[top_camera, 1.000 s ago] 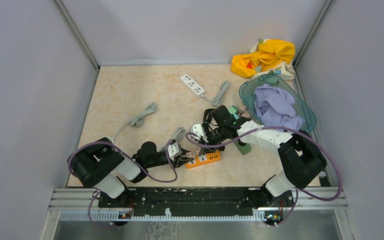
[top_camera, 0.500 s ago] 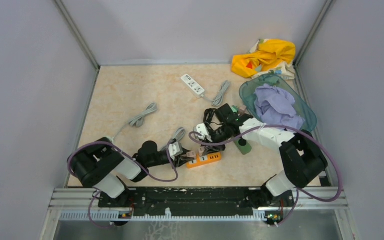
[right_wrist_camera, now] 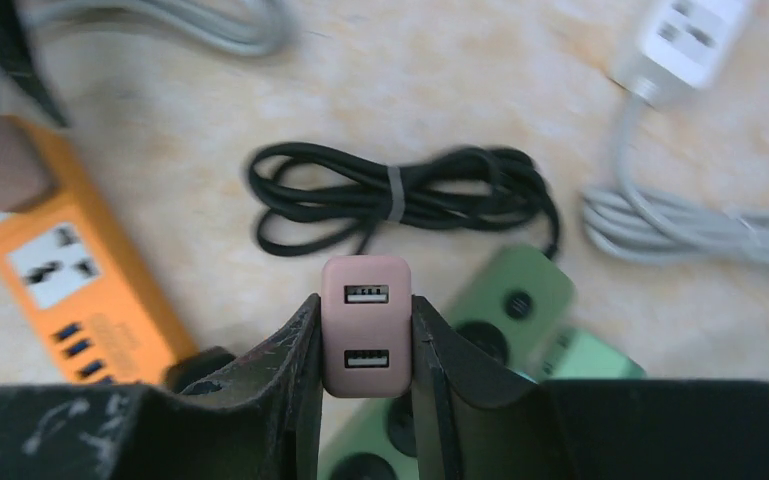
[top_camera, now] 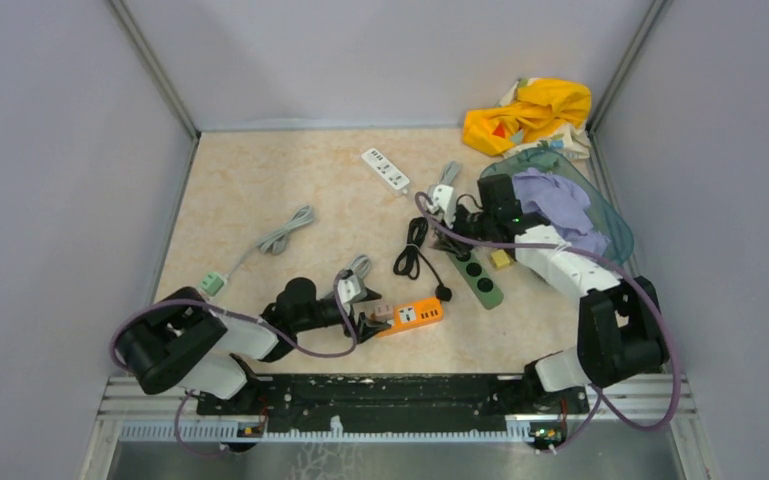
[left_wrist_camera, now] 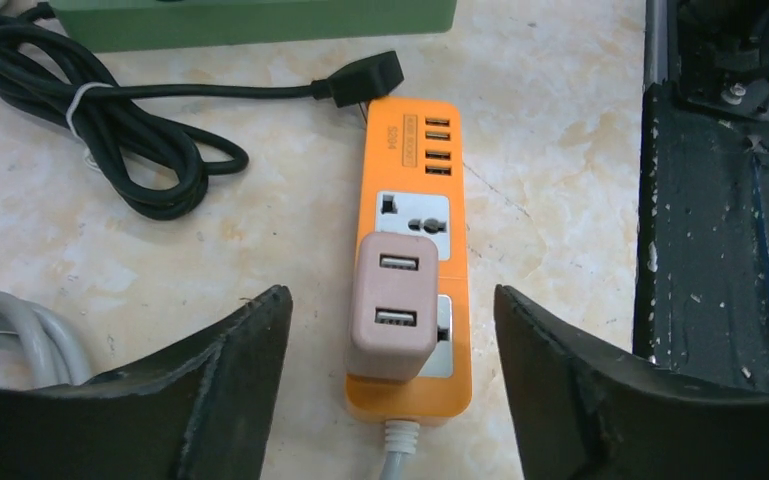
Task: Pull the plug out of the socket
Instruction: Remove the plug from the socket, then place the plug at the center of the board.
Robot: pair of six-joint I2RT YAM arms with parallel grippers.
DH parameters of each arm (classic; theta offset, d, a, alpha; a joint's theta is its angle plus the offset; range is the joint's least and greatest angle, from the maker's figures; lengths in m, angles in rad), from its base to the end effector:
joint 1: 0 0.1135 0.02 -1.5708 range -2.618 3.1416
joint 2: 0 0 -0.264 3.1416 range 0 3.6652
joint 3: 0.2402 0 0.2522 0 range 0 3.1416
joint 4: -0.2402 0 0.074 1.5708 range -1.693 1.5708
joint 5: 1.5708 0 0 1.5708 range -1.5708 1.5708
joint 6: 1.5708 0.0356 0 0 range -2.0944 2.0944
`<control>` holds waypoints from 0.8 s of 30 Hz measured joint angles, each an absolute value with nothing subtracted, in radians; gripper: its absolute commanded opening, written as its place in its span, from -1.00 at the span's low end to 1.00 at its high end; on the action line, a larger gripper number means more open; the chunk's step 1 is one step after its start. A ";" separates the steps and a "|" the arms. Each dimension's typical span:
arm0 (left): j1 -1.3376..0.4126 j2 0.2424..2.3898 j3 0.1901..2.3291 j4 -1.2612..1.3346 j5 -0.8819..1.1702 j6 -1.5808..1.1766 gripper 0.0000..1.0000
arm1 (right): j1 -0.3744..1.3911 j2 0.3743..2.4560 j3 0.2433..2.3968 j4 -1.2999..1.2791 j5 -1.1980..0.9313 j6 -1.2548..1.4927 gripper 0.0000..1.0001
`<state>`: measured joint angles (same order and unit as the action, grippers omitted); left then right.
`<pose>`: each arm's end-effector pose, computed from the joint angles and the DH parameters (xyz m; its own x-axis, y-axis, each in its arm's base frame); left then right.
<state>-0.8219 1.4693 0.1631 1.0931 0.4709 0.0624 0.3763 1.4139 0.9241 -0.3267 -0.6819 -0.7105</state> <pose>0.1370 -0.1711 0.1330 -0.0842 0.1722 -0.9815 0.9617 0.2717 -0.0348 0.2640 0.1284 0.2379 -0.0659 -0.5705 -0.8187 -0.9626 0.2525 -0.0984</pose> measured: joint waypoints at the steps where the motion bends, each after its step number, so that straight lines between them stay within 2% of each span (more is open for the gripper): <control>1: -0.822 1.445 0.163 1.073 0.464 0.053 0.73 | 0.356 1.412 0.924 -0.311 -0.650 -0.696 -1.00; 4: -0.822 1.356 0.178 0.994 0.441 0.031 0.84 | 0.299 1.411 0.924 -0.287 -0.508 -0.677 -0.97; 6: -0.822 1.302 0.196 0.943 0.426 0.019 0.86 | 0.280 1.414 0.925 -0.288 -0.433 -0.678 -0.86; 13: -0.822 1.139 0.245 0.773 0.386 -0.032 0.88 | 0.263 1.467 0.945 -0.317 -0.268 -0.679 -0.60; 17: -0.822 1.064 0.250 0.686 0.378 -0.079 0.87 | 0.263 1.489 0.957 -0.350 -0.210 -0.693 -0.52; 24: -0.822 0.903 0.206 0.624 0.356 -0.165 0.88 | 0.263 1.535 0.994 -0.415 -0.166 -0.715 -0.01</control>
<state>-0.8219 0.9031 0.2058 0.6243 0.3557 -0.1650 0.2634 1.5349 0.9939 -0.4149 -0.1661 -0.7147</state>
